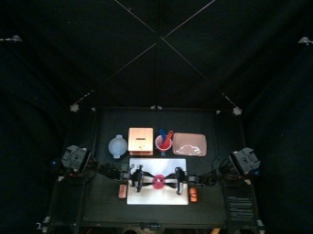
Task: Get the cutter from the drawer then cut the dough then place the extra dough in the bowl
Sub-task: Cut the dough
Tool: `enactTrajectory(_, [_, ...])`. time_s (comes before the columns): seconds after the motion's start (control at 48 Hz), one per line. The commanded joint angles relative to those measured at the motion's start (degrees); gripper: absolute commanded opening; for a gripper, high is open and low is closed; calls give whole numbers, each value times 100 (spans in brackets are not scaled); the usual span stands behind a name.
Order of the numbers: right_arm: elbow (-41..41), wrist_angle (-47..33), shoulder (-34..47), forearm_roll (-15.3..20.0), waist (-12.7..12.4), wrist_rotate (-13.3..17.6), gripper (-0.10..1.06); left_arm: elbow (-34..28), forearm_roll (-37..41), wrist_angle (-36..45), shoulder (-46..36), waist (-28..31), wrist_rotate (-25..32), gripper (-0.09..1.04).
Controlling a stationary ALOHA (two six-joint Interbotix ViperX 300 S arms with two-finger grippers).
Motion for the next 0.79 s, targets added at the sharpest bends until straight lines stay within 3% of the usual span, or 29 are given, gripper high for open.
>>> enactTrajectory(0.021, [-132, 26, -185, -105, -79, -9, 70, -132, 62, -18, -18, 35, 9, 75])
enactTrajectory(0.521, [-378, 360, 70, -123, -105, 9, 70, -272, 97, 97, 167, 35, 26, 74])
enactTrajectory(0.792, [-413, 448, 123, -132, -105, 9, 58, -264, 114, 105, 158, 35, 18, 67])
